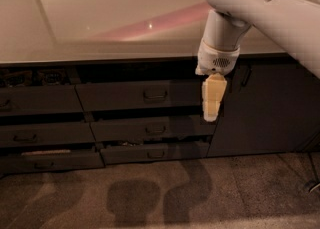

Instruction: Open top drawer

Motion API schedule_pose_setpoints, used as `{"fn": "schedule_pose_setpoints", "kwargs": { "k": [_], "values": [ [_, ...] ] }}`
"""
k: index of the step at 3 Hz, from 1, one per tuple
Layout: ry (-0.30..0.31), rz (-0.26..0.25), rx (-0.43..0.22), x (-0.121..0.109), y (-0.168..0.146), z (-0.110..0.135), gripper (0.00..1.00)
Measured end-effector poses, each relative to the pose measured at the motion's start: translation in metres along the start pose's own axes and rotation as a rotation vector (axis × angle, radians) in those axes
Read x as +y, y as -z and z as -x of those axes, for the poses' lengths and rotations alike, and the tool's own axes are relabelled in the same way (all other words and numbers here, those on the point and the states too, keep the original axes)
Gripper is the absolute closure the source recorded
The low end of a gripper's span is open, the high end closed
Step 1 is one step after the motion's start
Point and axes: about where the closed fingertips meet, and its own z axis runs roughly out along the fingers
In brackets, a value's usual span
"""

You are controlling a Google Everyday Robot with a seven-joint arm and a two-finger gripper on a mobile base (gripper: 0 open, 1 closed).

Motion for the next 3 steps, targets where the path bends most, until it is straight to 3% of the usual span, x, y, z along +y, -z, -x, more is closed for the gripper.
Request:
{"fn": "schedule_pose_setpoints", "kwargs": {
  "k": [1, 2, 3],
  "values": [
    [-0.025, -0.172, 0.026, 0.021, 0.018, -0.008, 0.00],
    [0.013, -0.322, 0.041, 0.057, -0.006, -0.007, 0.00],
    [0.014, -0.322, 0.040, 0.057, -0.006, -0.007, 0.00]
  ]
}}
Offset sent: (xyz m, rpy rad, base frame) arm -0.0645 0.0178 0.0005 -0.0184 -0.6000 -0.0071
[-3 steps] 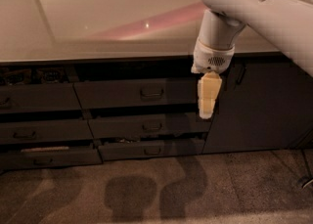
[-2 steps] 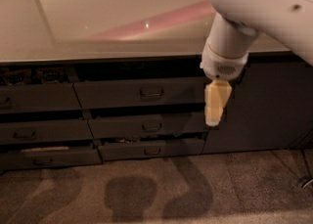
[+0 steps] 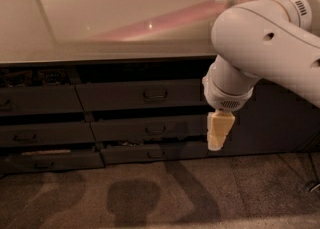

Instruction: Open top drawer

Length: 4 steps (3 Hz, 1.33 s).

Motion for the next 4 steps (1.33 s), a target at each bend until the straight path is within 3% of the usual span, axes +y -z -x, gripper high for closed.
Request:
{"fn": "schedule_pose_setpoints", "kwargs": {
  "k": [1, 2, 3, 4],
  "values": [
    [0.007, 0.001, -0.017, 0.000, 0.001, 0.001, 0.00],
    [0.043, 0.006, -0.108, 0.000, 0.002, 0.003, 0.00],
    [0.063, -0.004, -0.281, 0.001, 0.008, 0.004, 0.00],
    [0.115, -0.003, -0.324, 0.006, 0.011, 0.011, 0.00]
  ]
}}
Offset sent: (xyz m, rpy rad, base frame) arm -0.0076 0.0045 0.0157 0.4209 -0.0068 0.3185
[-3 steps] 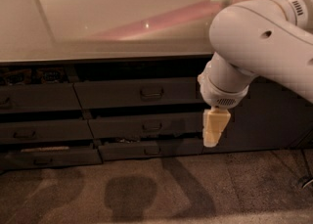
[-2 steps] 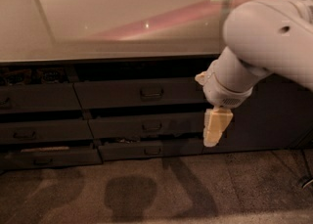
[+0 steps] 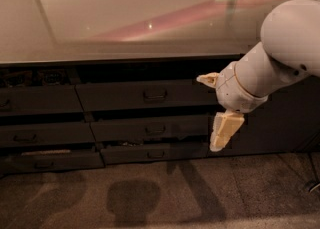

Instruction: Open top drawer

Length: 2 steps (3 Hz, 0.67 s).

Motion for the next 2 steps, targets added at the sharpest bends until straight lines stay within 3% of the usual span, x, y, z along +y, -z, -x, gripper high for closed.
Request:
{"fn": "schedule_pose_setpoints", "kwargs": {
  "k": [1, 2],
  "values": [
    [0.000, -0.001, 0.001, 0.000, 0.000, 0.000, 0.00],
    [-0.063, 0.003, 0.036, -0.021, -0.019, -0.025, 0.00]
  ]
}}
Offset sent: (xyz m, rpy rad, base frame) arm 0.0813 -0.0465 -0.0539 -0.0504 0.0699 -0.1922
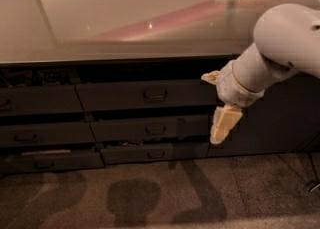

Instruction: Open top drawer

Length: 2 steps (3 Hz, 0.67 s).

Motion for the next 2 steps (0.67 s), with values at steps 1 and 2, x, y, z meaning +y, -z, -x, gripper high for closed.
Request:
{"fn": "schedule_pose_setpoints", "kwargs": {
  "k": [1, 2],
  "values": [
    [-0.104, 0.039, 0.019, -0.0603, -0.0355, -0.0462, 0.00],
    [-0.104, 0.039, 0.019, -0.0603, -0.0355, -0.0462, 0.00]
  ]
}}
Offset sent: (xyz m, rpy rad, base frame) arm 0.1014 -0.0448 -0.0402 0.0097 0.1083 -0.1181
